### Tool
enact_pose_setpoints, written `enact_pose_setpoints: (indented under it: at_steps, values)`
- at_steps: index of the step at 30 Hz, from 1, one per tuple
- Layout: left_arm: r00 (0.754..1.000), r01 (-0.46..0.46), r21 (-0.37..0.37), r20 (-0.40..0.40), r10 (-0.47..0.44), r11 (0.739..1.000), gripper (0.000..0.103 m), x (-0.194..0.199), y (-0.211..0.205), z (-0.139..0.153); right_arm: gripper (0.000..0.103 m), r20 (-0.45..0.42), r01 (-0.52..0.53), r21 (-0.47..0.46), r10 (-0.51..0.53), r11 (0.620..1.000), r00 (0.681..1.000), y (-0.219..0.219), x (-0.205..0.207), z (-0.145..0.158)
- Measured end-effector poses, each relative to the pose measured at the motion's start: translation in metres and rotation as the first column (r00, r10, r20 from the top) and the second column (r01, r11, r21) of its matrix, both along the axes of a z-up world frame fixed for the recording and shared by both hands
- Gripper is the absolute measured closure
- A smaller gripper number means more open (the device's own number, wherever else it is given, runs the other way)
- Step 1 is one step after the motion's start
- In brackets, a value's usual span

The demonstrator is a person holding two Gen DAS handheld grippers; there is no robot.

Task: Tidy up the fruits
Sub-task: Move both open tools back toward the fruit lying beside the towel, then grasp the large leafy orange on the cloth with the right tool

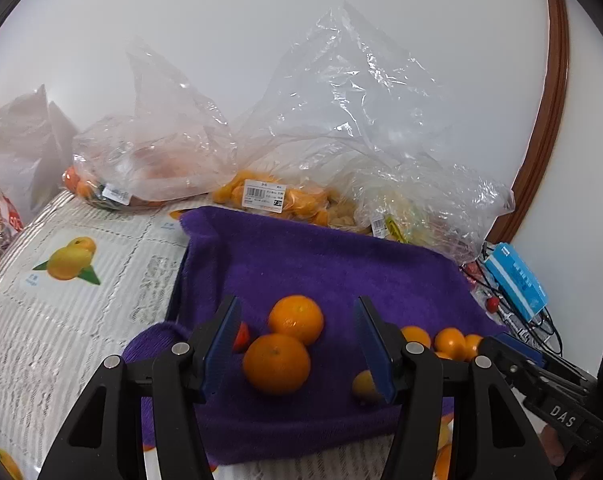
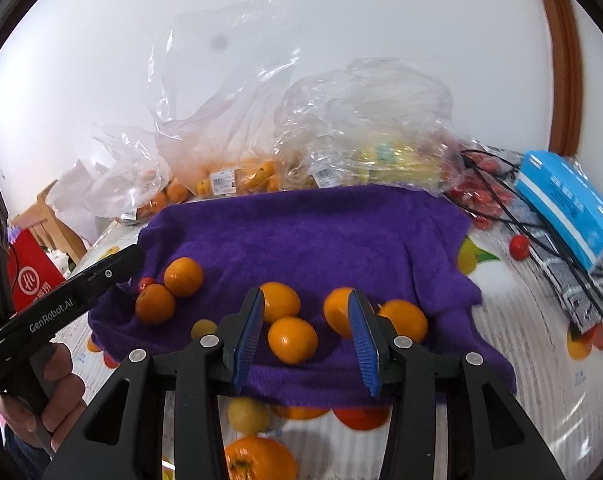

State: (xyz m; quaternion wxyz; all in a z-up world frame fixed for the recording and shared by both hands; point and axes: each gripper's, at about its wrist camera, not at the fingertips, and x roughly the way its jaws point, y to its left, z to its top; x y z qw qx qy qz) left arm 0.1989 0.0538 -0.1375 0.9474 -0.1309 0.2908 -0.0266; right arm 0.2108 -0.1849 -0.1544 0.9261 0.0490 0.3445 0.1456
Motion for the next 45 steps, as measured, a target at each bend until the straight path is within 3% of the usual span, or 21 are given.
enact_pose_setpoints:
  at_steps: [12,17,26,33,39,45]
  values:
    - [0.999,-0.028,0.009,-0.039,0.028,1.0,0.047,-0.041,0.007,-0.012,0.058,-0.016,-0.022,0.087,0.023,0.996,1.0,-0.024,-0.05,-0.01]
    - [0.997,-0.017,0.035,-0.069,0.02,0.999,0.047,-0.056,0.0,-0.017,0.051,-0.013,-0.075,0.125,0.078,0.989,0.997,-0.017,-0.068,-0.012]
    - [0.984,-0.01,0.021,-0.176,0.014,1.0,0.047,-0.07,0.001,-0.031,0.047,-0.053,-0.067,0.021,0.068,0.998,0.996,0.005,-0.087,-0.028]
    - [0.965,-0.034,0.037,-0.259,0.042,0.999,0.048,-0.067,0.002,-0.043,0.047,-0.095,-0.035,-0.051,0.03,0.998,0.995,0.013,-0.077,-0.035]
    - [0.964,-0.043,0.041,-0.26,0.052,0.998,0.048,-0.068,0.003,-0.043,0.047,-0.126,-0.033,-0.073,0.024,0.997,0.992,0.019,-0.073,-0.04]
    - [0.966,-0.042,0.017,-0.254,0.045,0.999,0.048,-0.068,0.006,-0.044,0.054,-0.16,-0.017,-0.098,0.001,0.995,0.987,0.024,-0.071,-0.045]
